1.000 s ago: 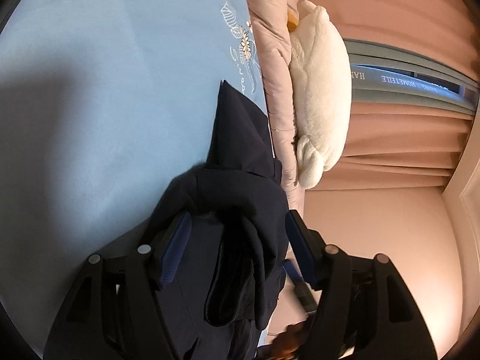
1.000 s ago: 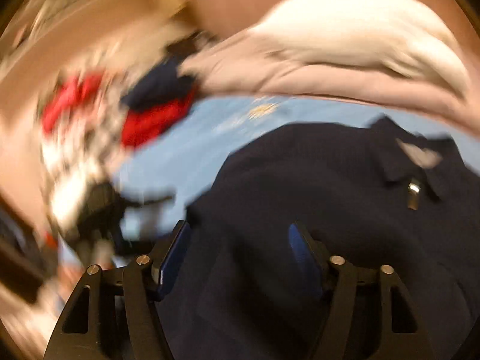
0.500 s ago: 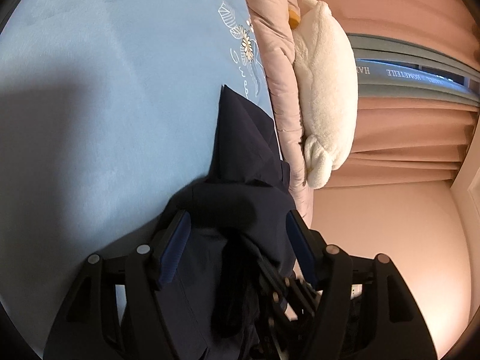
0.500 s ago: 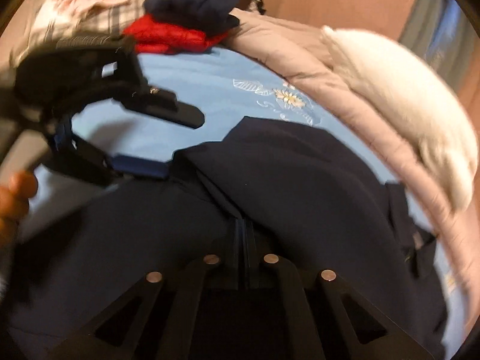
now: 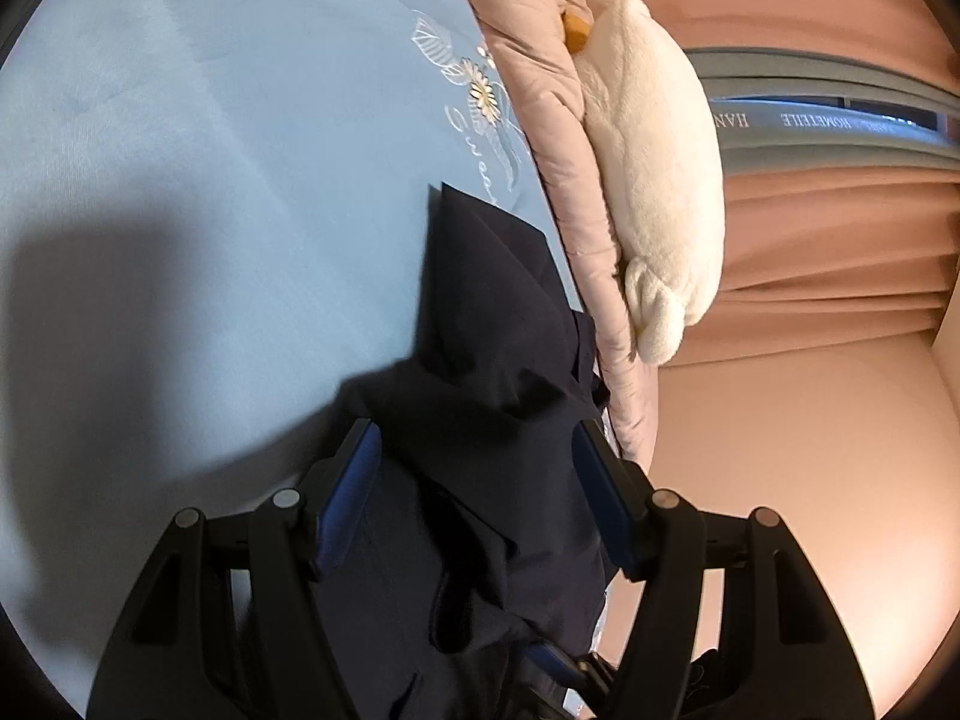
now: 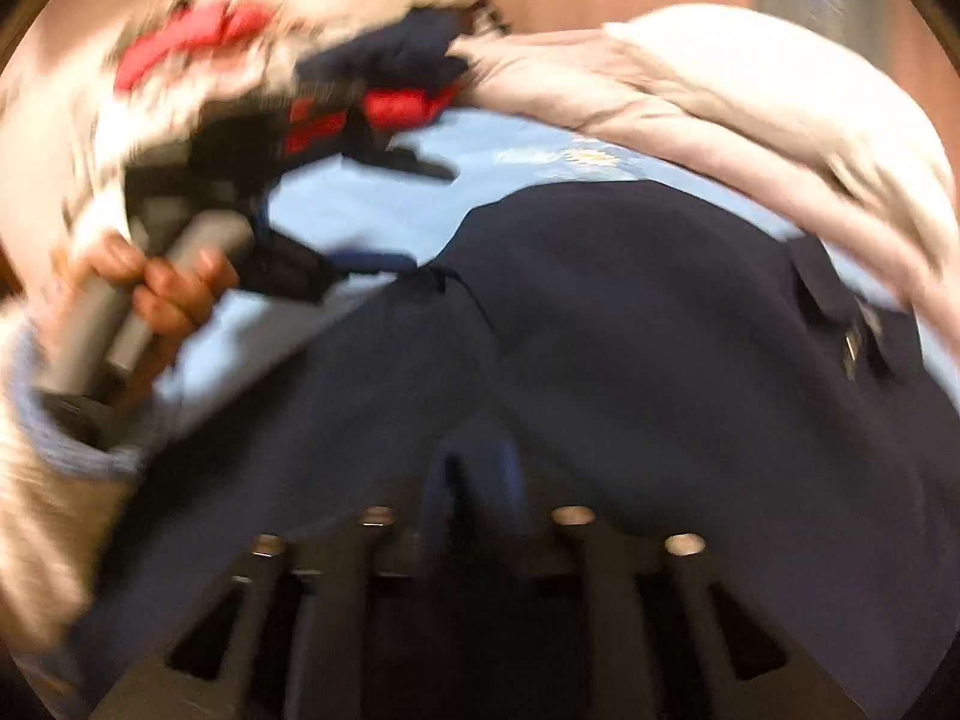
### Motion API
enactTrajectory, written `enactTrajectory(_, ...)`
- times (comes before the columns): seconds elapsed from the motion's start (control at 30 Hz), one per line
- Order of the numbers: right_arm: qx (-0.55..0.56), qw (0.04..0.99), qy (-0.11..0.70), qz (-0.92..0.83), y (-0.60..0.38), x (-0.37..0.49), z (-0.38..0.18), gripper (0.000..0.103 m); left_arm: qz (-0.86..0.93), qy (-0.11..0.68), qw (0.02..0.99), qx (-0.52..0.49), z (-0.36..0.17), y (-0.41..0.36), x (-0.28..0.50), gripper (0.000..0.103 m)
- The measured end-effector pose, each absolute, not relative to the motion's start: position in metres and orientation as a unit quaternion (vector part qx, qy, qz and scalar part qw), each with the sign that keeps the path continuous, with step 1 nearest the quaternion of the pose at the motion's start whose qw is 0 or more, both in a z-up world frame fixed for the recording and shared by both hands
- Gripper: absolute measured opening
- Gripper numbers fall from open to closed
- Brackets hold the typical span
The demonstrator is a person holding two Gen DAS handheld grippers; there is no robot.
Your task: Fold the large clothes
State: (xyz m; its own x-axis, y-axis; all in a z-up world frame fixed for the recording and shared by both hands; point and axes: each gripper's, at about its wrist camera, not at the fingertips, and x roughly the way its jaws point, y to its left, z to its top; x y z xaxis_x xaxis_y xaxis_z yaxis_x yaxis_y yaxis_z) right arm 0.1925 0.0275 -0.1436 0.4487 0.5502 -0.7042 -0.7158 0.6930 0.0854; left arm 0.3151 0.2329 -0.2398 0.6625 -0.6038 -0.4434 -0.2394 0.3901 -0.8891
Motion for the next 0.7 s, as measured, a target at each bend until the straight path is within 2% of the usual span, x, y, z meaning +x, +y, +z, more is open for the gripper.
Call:
enactTrajectory(0.1,0.014,0.851,0.387,0.353,-0.044,0.188,-0.128,0.033,-0.129,0.393,0.741,-0.528,-0.231,0.226,0.311,0.067)
enactTrajectory(0.17,0.107,0.864,0.384,0.308,-0.103,0.193,-0.121,0.038,-0.127,0.395,0.746,-0.521,-0.225,0.221,0.307,0.073)
enactTrajectory(0.23,0.217,0.873,0.362,0.245,-0.174,0.195,-0.119,0.051,-0.129,0.394,0.746,-0.521,-0.221,0.217,0.305,0.073)
enactTrajectory(0.3,0.286,0.874,0.353,0.172,-0.223,0.2,-0.126,0.052,-0.128,0.391,0.748,-0.52,-0.216,0.213,0.304,0.073)
enactTrajectory(0.43,0.404,0.818,0.377,0.161,-0.265,0.23,-0.158,0.052,-0.132,0.391,0.754,-0.512,-0.205,0.202,0.302,0.073)
enactTrajectory(0.6,0.448,0.772,0.413,0.18,-0.256,0.272,-0.18,0.052,-0.128,0.394,0.764,-0.495,-0.196,0.194,0.303,0.073)
enactTrajectory(0.67,0.462,0.754,0.439,0.16,-0.256,0.28,-0.19,0.033,-0.128,0.395,0.767,-0.489,-0.194,0.195,0.305,0.073)
enactTrajectory(0.7,0.454,0.754,0.445,0.164,-0.252,0.287,-0.189,0.018,-0.125,0.394,0.769,-0.487,-0.193,0.195,0.307,0.073)
